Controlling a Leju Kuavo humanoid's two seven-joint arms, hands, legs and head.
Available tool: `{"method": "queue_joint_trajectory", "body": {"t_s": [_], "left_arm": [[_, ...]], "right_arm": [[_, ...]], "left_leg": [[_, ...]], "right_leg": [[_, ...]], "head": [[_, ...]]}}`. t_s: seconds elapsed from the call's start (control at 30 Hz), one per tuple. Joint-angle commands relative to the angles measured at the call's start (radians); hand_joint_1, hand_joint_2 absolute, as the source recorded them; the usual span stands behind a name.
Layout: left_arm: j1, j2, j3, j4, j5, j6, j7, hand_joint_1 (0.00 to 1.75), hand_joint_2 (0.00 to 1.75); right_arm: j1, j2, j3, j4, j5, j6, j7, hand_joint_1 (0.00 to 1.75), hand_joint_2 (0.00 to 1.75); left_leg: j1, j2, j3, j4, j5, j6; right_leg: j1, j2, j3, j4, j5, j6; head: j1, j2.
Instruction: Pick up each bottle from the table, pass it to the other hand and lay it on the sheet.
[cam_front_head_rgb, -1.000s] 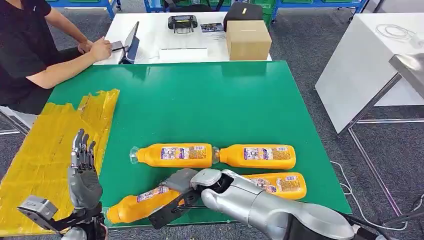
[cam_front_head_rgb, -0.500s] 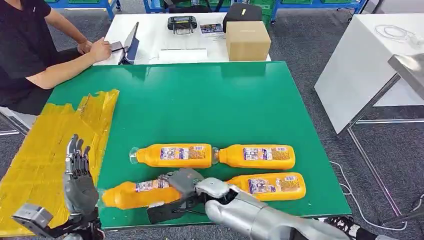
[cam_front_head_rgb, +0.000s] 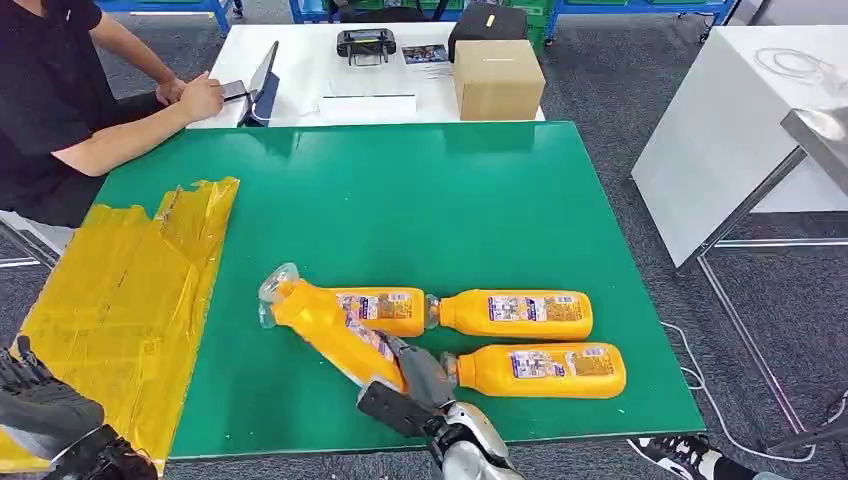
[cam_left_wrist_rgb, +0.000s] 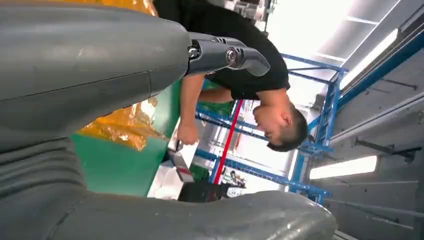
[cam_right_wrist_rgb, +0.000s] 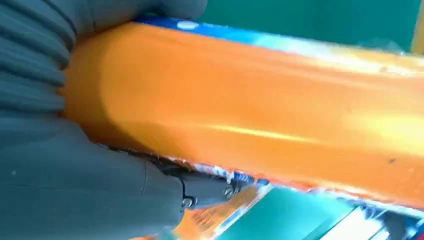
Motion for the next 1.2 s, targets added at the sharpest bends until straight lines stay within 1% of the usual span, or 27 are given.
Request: {"method": "queue_joint_trajectory", "body": {"t_s": [0.03, 0.07, 0.1, 0.13, 0.17, 0.2, 0.27, 0.3, 0.33, 0.37, 0.4, 0.43, 0.5, 0.53, 0.67, 0.7, 0.73, 0.8, 0.87, 1.07, 1.1, 1.17, 1.2], "left_arm": [[-0.031, 0.039, -0.061, 0.101, 0.02, -0.063, 0.127, 0.0, 0.0], [-0.027, 0.065, -0.115, 0.132, 0.009, -0.112, 0.189, 0.0, 0.0], [-0.03, 0.061, -0.125, 0.148, 0.008, -0.113, 0.187, 0.0, 0.0], [-0.027, 0.07, -0.152, 0.161, -0.001, -0.131, 0.194, 0.0, 0.0], [-0.016, 0.089, -0.192, 0.166, 0.024, -0.211, 0.219, 0.0, 0.0], [-0.006, 0.092, -0.215, 0.171, 0.039, -0.262, 0.229, 0.0, 1.75], [0.016, 0.085, -0.271, 0.166, -0.018, -0.273, 0.236, 0.0, 1.75], [0.024, 0.086, -0.298, 0.158, -0.032, -0.283, 0.235, 0.0, 1.75], [0.031, 0.083, -0.321, 0.146, -0.047, -0.284, 0.228, 0.0, 1.75], [0.033, 0.082, -0.332, 0.142, -0.059, -0.277, 0.225, 0.0, 1.75], [0.035, 0.082, -0.344, 0.138, -0.061, -0.272, 0.226, 0.0, 1.75], [0.037, 0.088, -0.352, 0.138, -0.057, -0.269, 0.229, 0.0, 1.75], [0.046, 0.096, -0.359, 0.146, -0.019, -0.3, 0.254, 0.0, 1.75], [0.057, 0.101, -0.365, 0.15, 0.015, -0.343, 0.26, 0.0, 1.75], [0.088, 0.104, -0.377, 0.147, 0.084, -0.454, 0.271, 0.0, 1.75], [0.09, 0.102, -0.377, 0.146, 0.084, -0.457, 0.271, 0.0, 1.75], [0.093, 0.1, -0.38, 0.143, 0.083, -0.459, 0.27, 0.0, 1.75], [0.093, 0.1, -0.38, 0.143, 0.083, -0.459, 0.27, 0.0, 1.75], [0.089, 0.101, -0.379, 0.142, 0.084, -0.46, 0.271, 0.0, 1.75], [0.095, 0.095, -0.376, 0.138, 0.085, -0.482, 0.271, 0.0, 1.75], [0.096, 0.094, -0.376, 0.138, 0.086, -0.491, 0.273, 0.0, 1.75], [0.095, 0.092, -0.372, 0.138, 0.082, -0.493, 0.273, 0.0, 1.75], [0.092, 0.092, -0.371, 0.139, 0.08, -0.495, 0.273, 0.0, 1.75]], "right_arm": [[0.065, 0.008, -0.112, -0.091, 0.016, -0.022, -0.038, 1.75, 1.75], [0.088, 0.006, -0.115, -0.136, 0.017, -0.033, -0.054, 1.75, 1.75], [0.095, 0.005, -0.115, -0.156, 0.016, -0.03, -0.053, 1.75, 1.75], [0.104, 0.003, -0.114, -0.179, 0.017, -0.028, -0.054, 1.75, 1.75], [0.109, 0.002, -0.112, -0.199, 0.016, -0.03, -0.07, 1.75, 1.75], [0.106, 0.002, -0.107, -0.21, 0.012, -0.026, -0.082, 1.75, 1.75], [0.099, 0.009, -0.1, -0.228, 0.01, -0.019, -0.082, 1.75, 1.75], [0.091, 0.011, -0.092, -0.23, 0.011, -0.016, -0.083, 1.75, 1.75], [0.083, 0.015, -0.084, -0.232, 0.011, -0.013, -0.082, 1.75, 1.75], [0.078, 0.016, -0.078, -0.234, 0.012, -0.011, -0.085, 1.75, 1.75], [0.074, 0.018, -0.068, -0.244, 0.014, -0.01, -0.088, 1.75, 1.75], [0.074, 0.019, -0.057, -0.262, 0.01, -0.012, -0.097, 1.75, 1.75], [0.074, 0.019, -0.036, -0.293, 0.008, -0.018, -0.112, 1.75, 1.75], [0.069, 0.016, -0.02, -0.306, 0.006, -0.013, -0.108, 1.75, 1.75], [0.04, 0.015, 0.012, -0.275, 0.005, 0.003, -0.102, 1.75, 1.75], [0.039, 0.015, 0.014, -0.27, 0.007, 0.003, -0.1, 1.75, 1.75], [0.038, 0.016, 0.016, -0.263, 0.008, 0.002, -0.099, 1.75, 1.75], [0.038, 0.016, 0.016, -0.263, 0.008, 0.002, -0.099, 1.75, 1.75], [0.038, 0.015, 0.016, -0.261, 0.008, 0.002, -0.1, 1.75, 1.75], [0.036, 0.016, 0.033, -0.245, 0.026, 0.007, -0.089, 1.75, 1.75], [0.029, 0.019, 0.044, -0.217, 0.038, 0.017, -0.069, 1.75, 1.75], [0.018, 0.026, 0.055, -0.176, 0.041, 0.029, -0.062, 1.75, 1.75], [0.005, 0.032, 0.068, -0.135, 0.05, 0.039, -0.049, 1.75, 1.75]], "left_leg": [[-0.001, -0.002, 0.001, -0.002, 0.0, 0.001], [-0.001, -0.001, 0.001, -0.002, 0.0, 0.001], [-0.001, -0.002, 0.0, -0.001, 0.0, 0.001], [-0.002, -0.003, 0.001, -0.002, 0.0, 0.001], [-0.001, -0.004, 0.001, -0.002, 0.0, 0.001], [-0.002, -0.004, -0.001, -0.001, 0.0, 0.001], [-0.002, -0.001, -0.001, -0.002, 0.0, 0.001], [-0.002, -0.001, 0.002, -0.004, -0.001, 0.001], [-0.001, 0.0, 0.0, -0.001, -0.001, 0.001], [-0.002, 0.0, 0.001, -0.002, -0.002, 0.002], [-0.001, 0.001, -0.002, 0.0, -0.001, 0.001], [-0.001, 0.0, -0.001, -0.001, -0.001, 0.001], [-0.001, 0.001, -0.002, 0.0, -0.001, 0.001], [-0.001, 0.002, -0.001, -0.001, -0.001, 0.001], [-0.001, 0.002, -0.001, -0.001, -0.001, 0.001], [-0.001, 0.004, 0.0, -0.002, -0.001, 0.001], [-0.001, 0.003, -0.001, -0.001, -0.001, 0.001], [-0.002, 0.003, 0.002, -0.003, -0.002, 0.001], [-0.001, 0.002, -0.001, -0.001, -0.001, 0.001], [-0.001, 0.001, -0.001, -0.001, 0.0, 0.001], [-0.001, 0.002, 0.0, -0.002, -0.001, 0.001], [-0.001, 0.003, 0.001, -0.002, -0.001, 0.001], [-0.001, 0.002, -0.001, -0.001, -0.001, 0.001]], "right_leg": [[0.0, -0.002, 0.002, -0.002, -0.001, -0.001], [-0.001, -0.002, 0.001, -0.001, -0.001, 0.0], [-0.001, -0.003, 0.001, -0.001, -0.001, 0.0], [-0.001, -0.005, 0.002, -0.001, -0.002, 0.0], [-0.001, -0.005, 0.001, -0.001, -0.002, 0.0], [-0.001, -0.004, -0.001, -0.001, -0.001, 0.0], [-0.001, -0.001, -0.001, -0.002, -0.001, 0.0], [-0.001, -0.002, 0.002, -0.003, -0.002, 0.0], [-0.001, -0.001, 0.0, -0.001, -0.001, 0.0], [-0.001, -0.002, 0.002, -0.002, -0.002, 0.0], [-0.001, -0.001, -0.001, -0.001, 0.0, 0.0], [-0.001, -0.001, 0.0, -0.001, -0.001, 0.0], [0.0, 0.0, -0.001, -0.001, 0.0, 0.0], [-0.001, 0.0, -0.001, -0.001, -0.001, 0.0], [-0.001, 0.001, -0.001, -0.001, 0.0, 0.0], [-0.001, 0.002, 0.0, -0.002, 0.0, 0.0], [-0.001, 0.001, -0.001, -0.001, 0.0, 0.0], [-0.001, 0.001, 0.002, -0.003, -0.001, 0.0], [-0.001, 0.001, -0.001, -0.001, 0.0, 0.0], [-0.001, 0.0, -0.001, -0.001, 0.0, 0.0], [-0.001, 0.001, 0.0, -0.002, -0.001, 0.0], [-0.001, 0.001, 0.001, -0.002, -0.001, 0.0], [-0.001, 0.001, 0.0, -0.001, 0.0, 0.0]], "head": [[0.0, 0.0], [0.0, 0.0], [0.0, 0.0], [0.0, 0.0], [0.0, 0.0], [0.0, 0.0], [0.0, 0.0], [0.0, 0.0], [0.0, 0.0], [0.0, 0.0], [0.0, 0.0], [0.0, 0.0], [0.0, 0.0], [0.0, 0.0], [0.0, 0.0], [0.0, 0.0], [0.0, 0.0], [0.0, 0.0], [0.0, 0.0], [0.0, 0.0], [0.0, 0.0], [0.0, 0.0], [0.0, 0.0]]}}
